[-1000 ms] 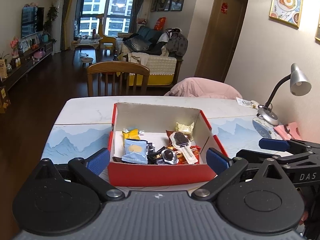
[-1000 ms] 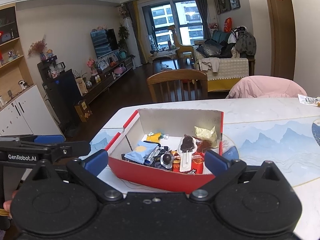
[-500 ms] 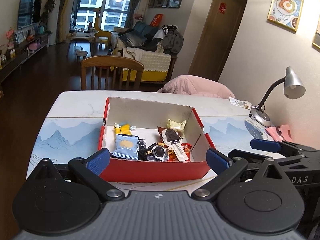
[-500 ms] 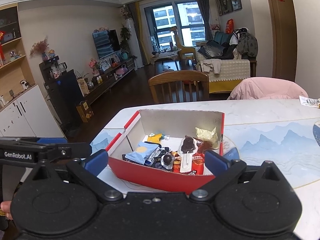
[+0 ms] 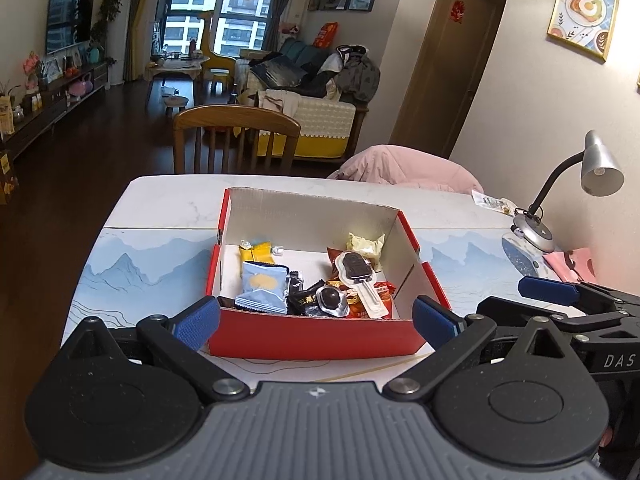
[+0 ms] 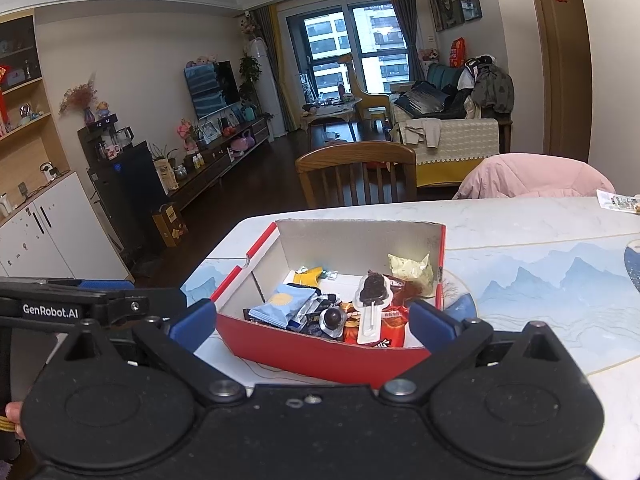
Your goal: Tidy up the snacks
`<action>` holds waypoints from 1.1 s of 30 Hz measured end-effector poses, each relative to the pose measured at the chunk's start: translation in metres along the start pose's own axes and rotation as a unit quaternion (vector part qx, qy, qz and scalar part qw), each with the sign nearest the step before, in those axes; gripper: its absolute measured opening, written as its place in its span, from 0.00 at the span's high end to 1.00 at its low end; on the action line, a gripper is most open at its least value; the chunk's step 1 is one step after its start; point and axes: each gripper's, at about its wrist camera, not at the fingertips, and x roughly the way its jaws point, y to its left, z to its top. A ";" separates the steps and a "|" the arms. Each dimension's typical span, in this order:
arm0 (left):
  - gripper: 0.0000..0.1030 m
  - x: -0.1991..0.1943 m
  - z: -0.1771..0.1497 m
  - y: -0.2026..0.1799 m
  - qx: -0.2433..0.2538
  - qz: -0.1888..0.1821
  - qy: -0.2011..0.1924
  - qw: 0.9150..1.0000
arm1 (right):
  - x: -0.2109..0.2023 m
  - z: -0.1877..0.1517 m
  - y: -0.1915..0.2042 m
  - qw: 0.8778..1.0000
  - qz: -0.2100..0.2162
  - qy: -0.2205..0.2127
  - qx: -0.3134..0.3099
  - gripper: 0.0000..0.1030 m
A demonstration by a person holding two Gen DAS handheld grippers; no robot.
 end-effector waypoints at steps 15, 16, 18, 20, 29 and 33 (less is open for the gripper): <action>0.00 -0.013 -0.003 -0.017 0.042 0.020 -0.023 0.999 | -0.008 -0.001 -0.006 1.000 0.001 -0.008 0.007 0.00; 0.00 -0.015 -0.003 -0.018 0.045 0.022 -0.026 0.998 | -0.008 -0.001 -0.006 1.000 0.002 -0.009 0.007 0.00; 0.00 -0.018 -0.003 -0.020 0.049 0.020 -0.030 0.998 | -0.010 -0.002 -0.003 1.000 0.003 -0.011 0.006 0.00; 0.00 -0.021 -0.003 -0.021 0.050 0.018 -0.032 0.998 | -0.013 -0.003 -0.002 1.000 0.005 -0.012 0.004 0.00; 0.00 -0.033 -0.005 -0.022 0.051 0.013 -0.044 0.998 | -0.023 -0.004 0.004 1.000 -0.003 -0.020 0.002 0.00; 0.00 -0.038 -0.007 -0.022 0.052 0.011 -0.049 0.997 | -0.026 -0.005 0.008 1.000 -0.010 -0.023 0.002 0.00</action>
